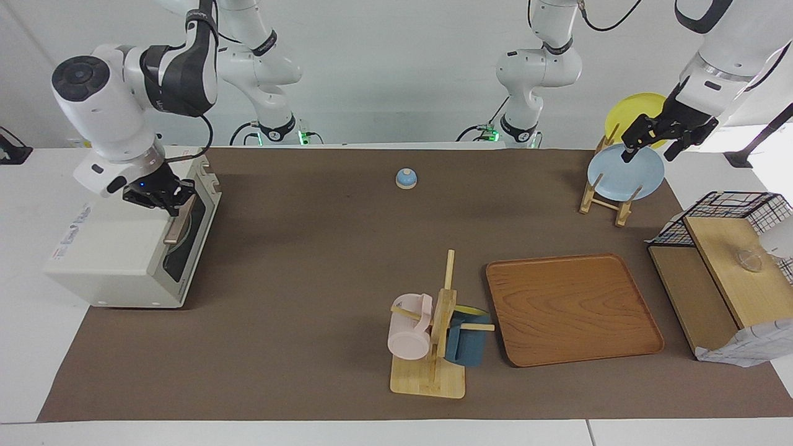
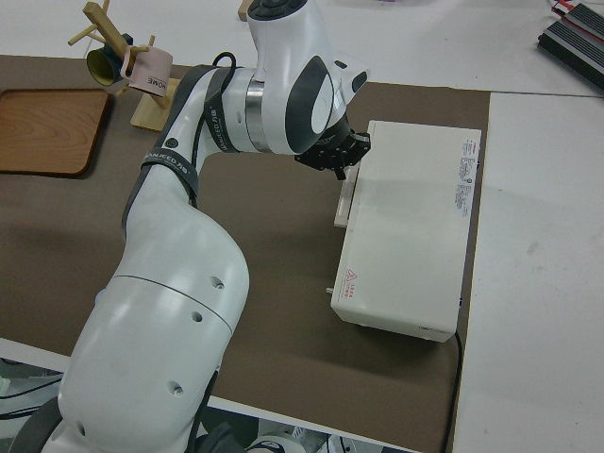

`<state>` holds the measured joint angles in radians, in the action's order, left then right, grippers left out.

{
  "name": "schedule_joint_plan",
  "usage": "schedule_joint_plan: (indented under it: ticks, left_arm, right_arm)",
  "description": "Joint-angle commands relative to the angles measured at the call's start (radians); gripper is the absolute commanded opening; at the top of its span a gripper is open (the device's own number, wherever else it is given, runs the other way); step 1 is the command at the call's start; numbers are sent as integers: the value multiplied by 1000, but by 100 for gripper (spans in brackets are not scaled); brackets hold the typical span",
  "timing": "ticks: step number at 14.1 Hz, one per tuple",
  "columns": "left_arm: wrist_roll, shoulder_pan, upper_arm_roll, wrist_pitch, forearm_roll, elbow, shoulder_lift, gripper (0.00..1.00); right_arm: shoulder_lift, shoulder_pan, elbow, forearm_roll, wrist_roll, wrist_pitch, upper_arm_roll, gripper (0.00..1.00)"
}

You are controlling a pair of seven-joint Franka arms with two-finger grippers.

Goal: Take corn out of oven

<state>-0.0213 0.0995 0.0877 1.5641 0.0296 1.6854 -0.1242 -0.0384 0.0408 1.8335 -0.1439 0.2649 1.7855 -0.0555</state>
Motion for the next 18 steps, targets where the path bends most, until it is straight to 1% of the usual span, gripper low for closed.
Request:
schedule_joint_plan:
  ticks: [1, 4, 5, 6, 10, 12, 15, 17, 18]
  left_arm:
    - [-12, -4, -5, -10, -19, 7, -11, 100]
    - [-12, -4, -5, -10, -19, 7, -11, 100]
    - [-12, -4, -5, -10, -19, 7, -11, 100]
    - [-12, -4, -5, -10, -19, 7, -11, 100]
    - [-12, -4, -5, -10, -19, 7, -11, 100]
    - [-12, -4, -5, -10, -19, 7, -11, 100]
    - [-12, -4, -5, -12, -19, 7, -11, 100]
    - [-12, -4, -5, -12, -19, 7, -11, 100]
    - [-12, -4, -3, -10, -19, 7, -11, 100]
  right_arm:
    - [17, 4, 67, -41, 19, 46, 2, 0]
    - [0, 2, 73, -54, 19, 58, 2, 0]
    - [-5, -1, 76, -54, 14, 81, 2, 0]
    - [-21, -21, 76, -52, 7, 95, 2, 0]
    - [-90, -93, 76, -42, -101, 176, 3, 0]
    - [-138, -122, 79, -40, -151, 236, 3, 0]
    - [-224, -133, 90, -19, -158, 356, 3, 0]
    - [-267, -133, 90, 15, -158, 394, 3, 0]
    - [-276, -133, 93, 24, -158, 411, 3, 0]
